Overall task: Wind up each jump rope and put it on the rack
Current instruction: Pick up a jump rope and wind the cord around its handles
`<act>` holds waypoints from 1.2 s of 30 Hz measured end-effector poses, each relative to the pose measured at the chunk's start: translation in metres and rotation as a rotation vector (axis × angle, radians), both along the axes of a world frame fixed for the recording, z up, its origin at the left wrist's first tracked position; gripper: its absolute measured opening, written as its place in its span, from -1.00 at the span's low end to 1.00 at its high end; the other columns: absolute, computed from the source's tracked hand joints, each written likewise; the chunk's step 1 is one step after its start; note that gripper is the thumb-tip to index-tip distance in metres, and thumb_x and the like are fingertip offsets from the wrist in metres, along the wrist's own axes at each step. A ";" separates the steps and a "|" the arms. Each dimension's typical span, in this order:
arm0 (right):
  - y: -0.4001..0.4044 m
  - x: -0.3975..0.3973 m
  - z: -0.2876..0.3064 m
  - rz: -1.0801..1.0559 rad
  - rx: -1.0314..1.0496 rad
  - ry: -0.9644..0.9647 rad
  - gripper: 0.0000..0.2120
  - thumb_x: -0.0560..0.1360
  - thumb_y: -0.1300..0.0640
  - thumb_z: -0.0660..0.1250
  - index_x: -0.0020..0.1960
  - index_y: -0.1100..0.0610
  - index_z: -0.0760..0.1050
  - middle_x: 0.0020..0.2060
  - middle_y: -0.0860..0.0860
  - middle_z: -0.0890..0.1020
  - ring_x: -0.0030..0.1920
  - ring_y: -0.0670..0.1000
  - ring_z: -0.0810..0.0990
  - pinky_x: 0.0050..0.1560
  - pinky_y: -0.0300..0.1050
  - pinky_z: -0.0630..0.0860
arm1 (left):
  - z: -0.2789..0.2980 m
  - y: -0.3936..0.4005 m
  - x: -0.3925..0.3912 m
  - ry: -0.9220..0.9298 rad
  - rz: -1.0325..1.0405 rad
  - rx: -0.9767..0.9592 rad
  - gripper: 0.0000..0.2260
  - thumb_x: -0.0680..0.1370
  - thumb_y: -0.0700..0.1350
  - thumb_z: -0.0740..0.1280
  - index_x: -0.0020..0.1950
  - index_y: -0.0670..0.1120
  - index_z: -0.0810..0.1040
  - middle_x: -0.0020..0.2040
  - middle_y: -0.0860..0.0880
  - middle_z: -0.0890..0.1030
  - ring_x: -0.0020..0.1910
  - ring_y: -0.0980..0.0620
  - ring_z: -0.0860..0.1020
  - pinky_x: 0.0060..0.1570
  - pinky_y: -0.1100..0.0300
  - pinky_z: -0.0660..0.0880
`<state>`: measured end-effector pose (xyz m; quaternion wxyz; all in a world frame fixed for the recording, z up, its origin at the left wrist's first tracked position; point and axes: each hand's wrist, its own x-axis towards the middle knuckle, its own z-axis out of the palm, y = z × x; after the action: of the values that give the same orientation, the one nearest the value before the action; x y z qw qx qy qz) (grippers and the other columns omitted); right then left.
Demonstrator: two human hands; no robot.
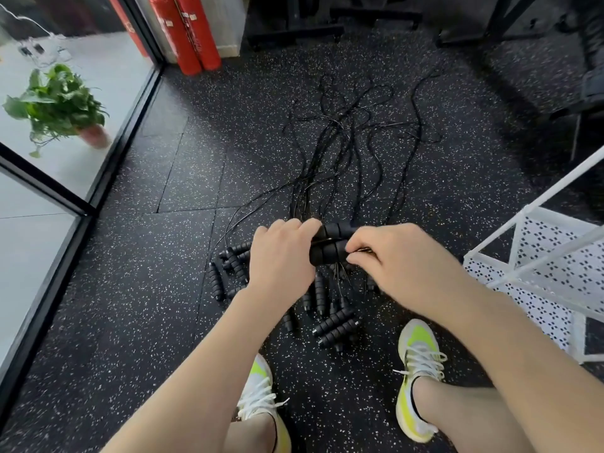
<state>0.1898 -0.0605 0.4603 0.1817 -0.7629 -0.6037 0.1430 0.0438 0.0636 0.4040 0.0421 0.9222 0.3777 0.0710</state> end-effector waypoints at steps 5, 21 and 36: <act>-0.005 0.035 0.011 -0.072 0.000 0.366 -0.84 0.29 -0.05 0.62 -0.20 -0.13 0.67 -0.27 -0.23 0.64 -0.30 -0.18 0.52 -0.29 -0.32 0.37 | -0.008 -0.007 -0.007 -0.103 -0.252 0.039 -0.60 0.40 -0.16 0.46 0.21 0.11 0.57 -0.12 0.11 0.58 -0.10 -0.05 0.54 -0.14 0.05 0.38; 0.004 0.021 -0.043 -0.215 0.160 0.961 -0.66 0.60 0.43 0.22 -0.19 0.13 0.62 -0.41 -0.01 0.63 -0.42 -0.06 0.56 -0.33 -0.18 0.51 | 0.007 -0.015 0.004 -0.427 -0.048 -0.142 -0.55 0.38 -0.16 0.47 0.23 0.13 0.52 -0.08 0.14 0.57 -0.04 -0.01 0.49 0.03 -0.04 0.45; -0.009 -0.016 -0.019 -0.089 0.032 0.285 -0.78 0.64 0.10 0.28 0.25 0.05 0.58 -0.31 -0.13 0.64 -0.42 -0.20 0.51 -0.35 -0.32 0.40 | -0.001 0.006 0.007 -0.192 0.179 0.076 -0.56 0.39 -0.18 0.46 0.26 0.04 0.54 -0.04 0.02 0.61 0.00 -0.14 0.54 -0.07 0.04 0.24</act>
<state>0.1737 -0.0691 0.4417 0.2840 -0.7580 -0.5394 0.2321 0.0509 0.0693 0.4026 0.0364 0.8747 0.4497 0.1770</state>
